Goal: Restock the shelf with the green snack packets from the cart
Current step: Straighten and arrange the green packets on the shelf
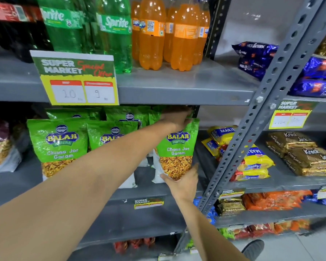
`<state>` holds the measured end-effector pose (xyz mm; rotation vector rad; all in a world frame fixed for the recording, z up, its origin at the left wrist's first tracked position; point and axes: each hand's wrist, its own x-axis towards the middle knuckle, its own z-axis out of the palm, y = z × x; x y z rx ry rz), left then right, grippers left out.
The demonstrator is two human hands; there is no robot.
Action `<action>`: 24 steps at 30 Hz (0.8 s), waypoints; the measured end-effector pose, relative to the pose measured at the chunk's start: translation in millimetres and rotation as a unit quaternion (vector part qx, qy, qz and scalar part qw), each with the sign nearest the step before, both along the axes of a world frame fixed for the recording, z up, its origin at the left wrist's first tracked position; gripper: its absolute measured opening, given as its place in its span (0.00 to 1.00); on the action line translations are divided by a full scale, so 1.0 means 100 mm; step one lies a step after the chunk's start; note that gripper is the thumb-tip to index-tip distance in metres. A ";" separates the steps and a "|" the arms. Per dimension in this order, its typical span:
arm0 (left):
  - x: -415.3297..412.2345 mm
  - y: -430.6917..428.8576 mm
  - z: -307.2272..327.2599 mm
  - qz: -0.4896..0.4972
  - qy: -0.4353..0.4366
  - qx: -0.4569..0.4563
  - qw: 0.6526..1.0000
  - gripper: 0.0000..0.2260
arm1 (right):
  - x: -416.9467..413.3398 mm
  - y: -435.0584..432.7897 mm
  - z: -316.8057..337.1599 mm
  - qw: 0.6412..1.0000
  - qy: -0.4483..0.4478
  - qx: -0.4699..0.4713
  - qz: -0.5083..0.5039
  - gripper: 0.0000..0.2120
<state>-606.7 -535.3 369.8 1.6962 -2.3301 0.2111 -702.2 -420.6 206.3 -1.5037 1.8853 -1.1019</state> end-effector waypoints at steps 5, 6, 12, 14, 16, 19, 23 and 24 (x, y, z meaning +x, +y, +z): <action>0.59 0.55 -0.08 0.051 0.026 -0.114 0.992 0.24 | 0.06 0.01 0.21 0.974 0.115 -0.181 0.067 0.48; 0.73 0.70 -0.18 0.062 0.032 -0.131 0.989 0.24 | 0.11 -0.03 0.29 0.965 0.127 -0.215 0.084 0.42; 1.46 1.58 -1.07 0.081 -0.074 -0.134 0.985 0.32 | 0.65 -0.35 0.79 0.907 0.209 -0.322 0.174 0.20; 1.64 1.80 -1.32 0.090 -0.105 -0.129 0.982 0.34 | 0.91 -0.44 0.95 0.900 0.245 -0.293 0.208 0.18; 1.74 1.97 -1.45 0.113 -0.117 -0.112 0.980 0.36 | 1.12 -0.54 1.07 0.874 0.322 -0.281 0.230 0.19; 1.84 2.13 -1.57 0.132 -0.122 -0.078 0.981 0.41 | 1.43 -0.67 1.20 0.834 0.400 -0.246 0.290 0.20; 1.90 2.22 -1.64 0.165 -0.128 -0.038 0.977 0.41 | 1.77 -0.79 1.34 0.820 0.424 -0.167 0.347 0.18; 1.92 2.22 -1.66 0.167 -0.130 -0.029 0.977 0.41 | 1.81 -0.81 1.35 0.811 0.435 -0.157 0.359 0.18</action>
